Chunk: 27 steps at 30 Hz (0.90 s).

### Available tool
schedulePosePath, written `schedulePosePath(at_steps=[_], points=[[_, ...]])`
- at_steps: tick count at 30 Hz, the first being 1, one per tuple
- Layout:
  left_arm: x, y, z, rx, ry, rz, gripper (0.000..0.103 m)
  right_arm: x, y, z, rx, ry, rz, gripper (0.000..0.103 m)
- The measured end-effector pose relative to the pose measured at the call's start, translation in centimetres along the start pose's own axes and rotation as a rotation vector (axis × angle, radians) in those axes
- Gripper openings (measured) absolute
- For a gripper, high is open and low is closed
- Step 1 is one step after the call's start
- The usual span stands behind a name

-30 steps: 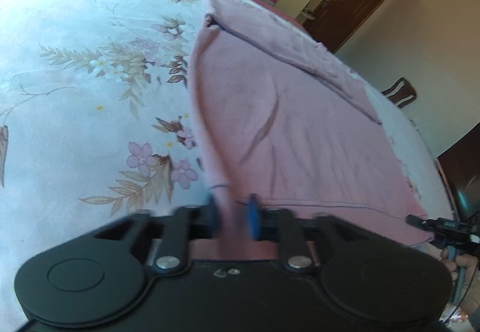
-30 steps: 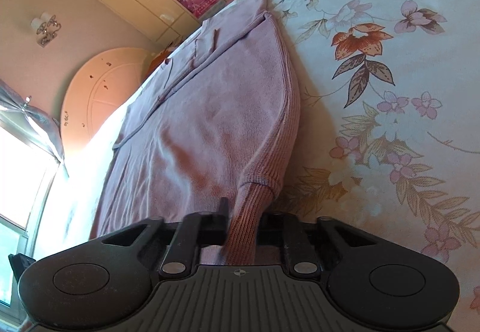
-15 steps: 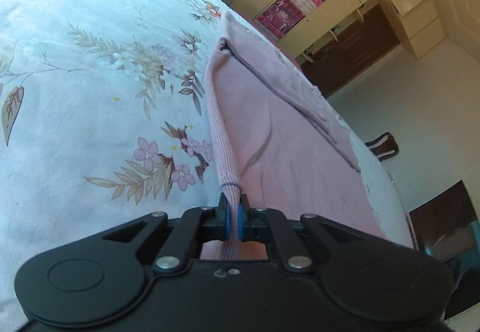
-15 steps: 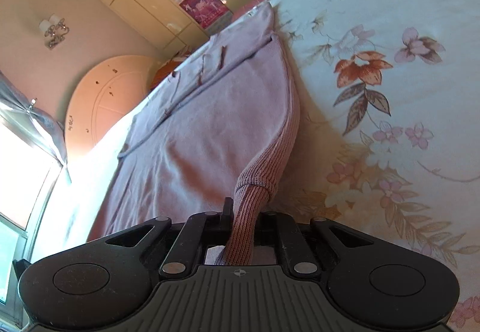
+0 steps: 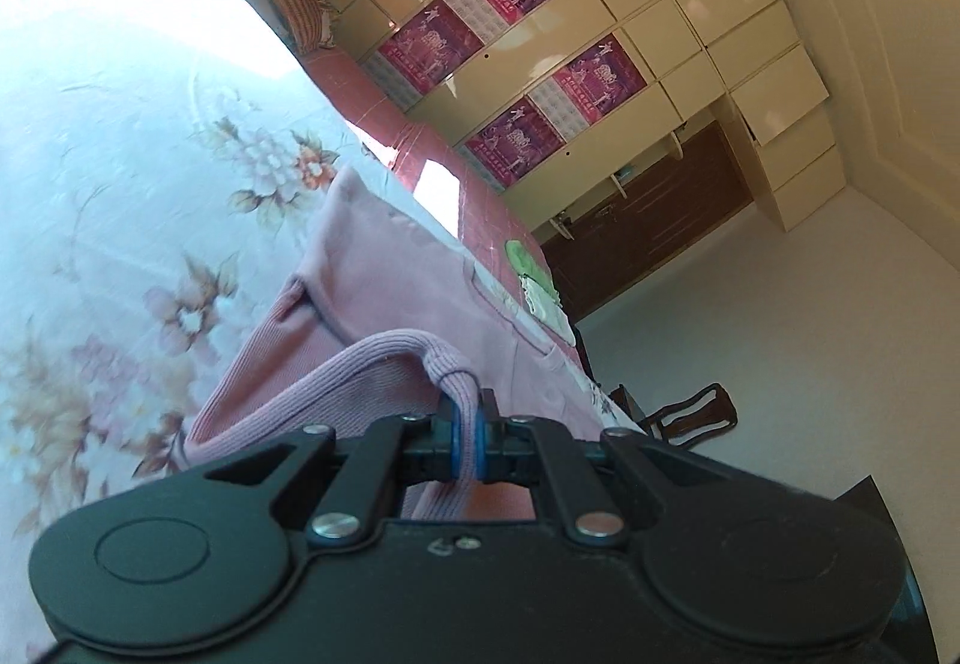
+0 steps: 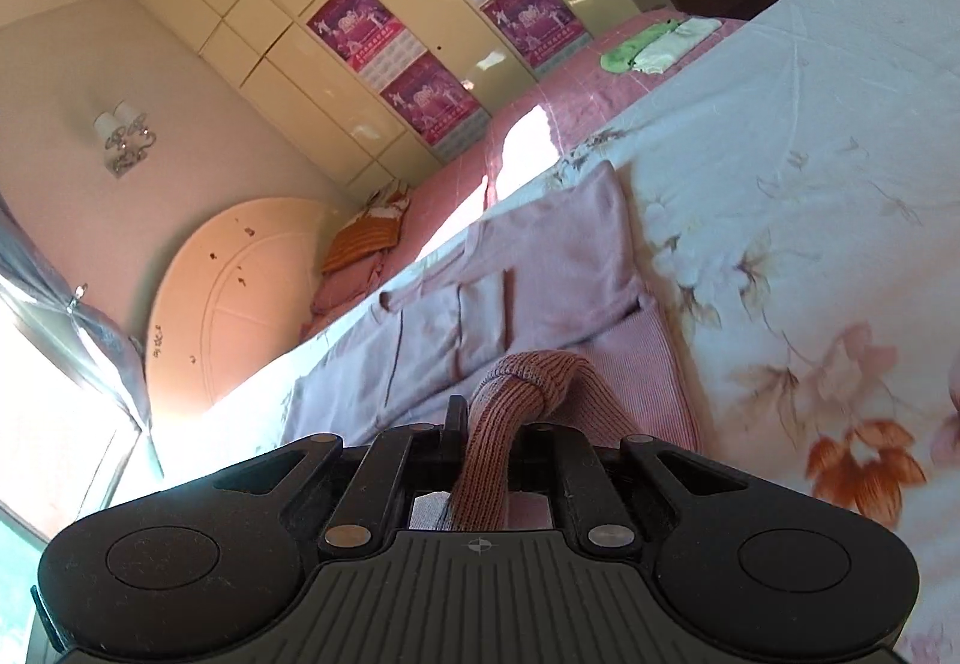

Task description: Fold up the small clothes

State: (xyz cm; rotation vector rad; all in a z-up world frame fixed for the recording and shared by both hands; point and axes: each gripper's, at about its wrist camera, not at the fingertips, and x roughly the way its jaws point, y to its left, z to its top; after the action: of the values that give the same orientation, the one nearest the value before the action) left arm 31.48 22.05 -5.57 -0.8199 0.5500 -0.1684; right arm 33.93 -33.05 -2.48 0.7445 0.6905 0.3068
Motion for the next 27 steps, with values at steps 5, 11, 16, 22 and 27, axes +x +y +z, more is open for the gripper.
schedulePosePath(at_steps=[5, 11, 16, 22, 27], points=[[7.6, -0.7, 5.4, 0.036, -0.009, 0.037, 0.004, 7.2, -0.5, 6.2, 0.054, 0.011, 0.008, 0.007], [15.4, -0.1, 9.0, 0.085, 0.043, 0.113, 0.004, 15.3, -2.9, 10.7, 0.043, 0.074, 0.004, 0.007], [19.4, 1.3, 9.3, 0.115, 0.094, 0.163, 0.004, 20.3, -5.4, 11.6, 0.059, 0.115, -0.005, 0.007], [19.8, 1.4, 9.6, 0.16, 0.022, 0.13, 0.069, 20.7, -6.9, 12.7, 0.079, 0.005, 0.053, 0.074], [21.6, -0.1, 10.7, 0.4, 0.098, 0.232, 0.057, 19.7, -5.5, 14.1, -0.088, -0.024, 0.022, 0.071]])
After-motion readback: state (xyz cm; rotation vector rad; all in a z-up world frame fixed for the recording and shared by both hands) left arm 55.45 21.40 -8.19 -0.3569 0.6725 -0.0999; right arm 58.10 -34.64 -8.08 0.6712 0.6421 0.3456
